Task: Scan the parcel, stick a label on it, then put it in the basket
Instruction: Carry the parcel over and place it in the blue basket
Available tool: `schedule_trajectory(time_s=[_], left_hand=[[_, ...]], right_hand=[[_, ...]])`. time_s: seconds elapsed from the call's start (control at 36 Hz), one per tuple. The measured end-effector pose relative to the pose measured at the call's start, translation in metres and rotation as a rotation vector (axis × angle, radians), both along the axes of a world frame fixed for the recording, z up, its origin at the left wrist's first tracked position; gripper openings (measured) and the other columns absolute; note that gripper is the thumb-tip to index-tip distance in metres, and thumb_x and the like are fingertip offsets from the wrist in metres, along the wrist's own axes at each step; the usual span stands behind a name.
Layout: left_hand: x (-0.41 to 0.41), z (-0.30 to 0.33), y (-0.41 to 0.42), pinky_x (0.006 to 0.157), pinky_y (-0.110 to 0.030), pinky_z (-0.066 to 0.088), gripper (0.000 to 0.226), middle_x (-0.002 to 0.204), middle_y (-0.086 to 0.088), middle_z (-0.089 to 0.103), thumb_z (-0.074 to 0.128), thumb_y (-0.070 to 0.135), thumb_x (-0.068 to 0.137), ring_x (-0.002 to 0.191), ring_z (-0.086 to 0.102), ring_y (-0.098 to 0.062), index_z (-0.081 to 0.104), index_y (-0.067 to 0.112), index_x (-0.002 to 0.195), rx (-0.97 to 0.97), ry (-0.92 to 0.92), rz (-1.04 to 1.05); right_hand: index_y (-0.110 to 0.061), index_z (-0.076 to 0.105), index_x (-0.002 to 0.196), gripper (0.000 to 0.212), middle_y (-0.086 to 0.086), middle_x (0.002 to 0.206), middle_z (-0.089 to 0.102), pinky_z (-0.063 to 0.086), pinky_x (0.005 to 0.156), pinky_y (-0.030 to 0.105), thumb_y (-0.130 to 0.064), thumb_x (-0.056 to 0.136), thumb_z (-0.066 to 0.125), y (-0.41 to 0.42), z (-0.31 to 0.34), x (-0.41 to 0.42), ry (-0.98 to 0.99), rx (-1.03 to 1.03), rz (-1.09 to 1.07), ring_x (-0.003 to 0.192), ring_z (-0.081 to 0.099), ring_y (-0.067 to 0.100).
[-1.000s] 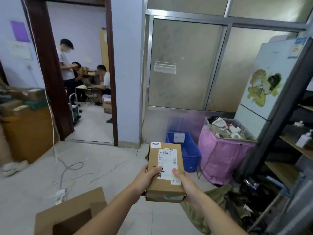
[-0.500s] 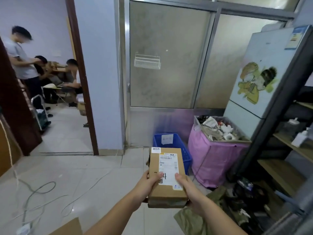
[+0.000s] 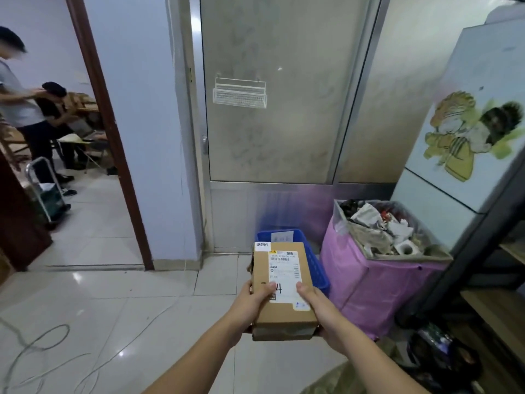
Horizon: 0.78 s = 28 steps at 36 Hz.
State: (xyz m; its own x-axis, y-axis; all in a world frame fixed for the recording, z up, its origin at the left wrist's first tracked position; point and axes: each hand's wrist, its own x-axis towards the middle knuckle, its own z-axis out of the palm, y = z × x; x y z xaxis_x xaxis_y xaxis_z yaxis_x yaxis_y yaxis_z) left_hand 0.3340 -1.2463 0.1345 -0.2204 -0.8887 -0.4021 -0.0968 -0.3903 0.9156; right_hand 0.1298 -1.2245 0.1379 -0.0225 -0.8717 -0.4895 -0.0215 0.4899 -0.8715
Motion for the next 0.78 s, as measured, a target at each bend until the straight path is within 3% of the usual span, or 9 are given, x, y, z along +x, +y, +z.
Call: schedule_trajectory(time_s=[0.22,0.36,0.5,0.64,0.78], left_hand=[[0.012,-0.015,-0.104,0.056,-0.022,0.059,0.067,0.108,0.015,0.076,0.072,0.076,0.069,0.086,0.077,-0.002,0.051,0.044,0.124,0.004,-0.034,0.051],[0.025,-0.024,-0.177,0.058,-0.023,0.060,0.068,0.114,0.011,0.074,0.070,0.071,0.080,0.085,0.077,-0.004,0.045,0.037,0.134,0.005,-0.042,0.051],[0.040,-0.026,-0.254,0.062,-0.027,0.060,0.067,0.114,0.011,0.076,0.070,0.069,0.082,0.087,0.078,-0.006,0.049,0.036,0.136,0.020,-0.038,0.056],[0.033,-0.031,-0.330,0.064,-0.028,0.060,0.066,0.114,0.009,0.077,0.070,0.067,0.083,0.089,0.078,-0.009,0.050,0.035,0.137,0.029,-0.049,0.004],[0.003,-0.049,-0.390,0.059,-0.025,0.060,0.068,0.110,0.011,0.077,0.071,0.069,0.081,0.084,0.078,-0.006,0.050,0.035,0.136,0.082,-0.066,-0.064]], right_hand=[[-0.032,0.054,0.137,0.057,0.004,0.122,0.076,0.059,0.098,0.052,-0.064,0.091,0.063,-0.112,-0.016,0.010,0.004,0.044,0.068,0.110,0.073,0.027],[-0.034,0.054,0.136,0.061,0.002,0.120,0.077,0.064,0.089,0.048,-0.068,0.087,0.065,-0.189,-0.025,0.023,0.005,0.060,0.085,0.108,0.074,0.026],[-0.035,0.052,0.137,0.064,0.001,0.121,0.077,0.061,0.095,0.052,-0.070,0.085,0.065,-0.267,-0.030,0.036,-0.004,0.054,0.106,0.109,0.075,0.025],[-0.036,0.054,0.137,0.063,-0.002,0.115,0.080,0.064,0.087,0.050,-0.070,0.085,0.065,-0.327,-0.039,0.032,-0.019,0.059,0.036,0.103,0.078,0.024],[-0.037,0.058,0.133,0.059,-0.007,0.106,0.082,0.065,0.077,0.039,-0.069,0.085,0.066,-0.371,-0.057,0.005,-0.009,0.094,-0.065,0.095,0.080,0.017]])
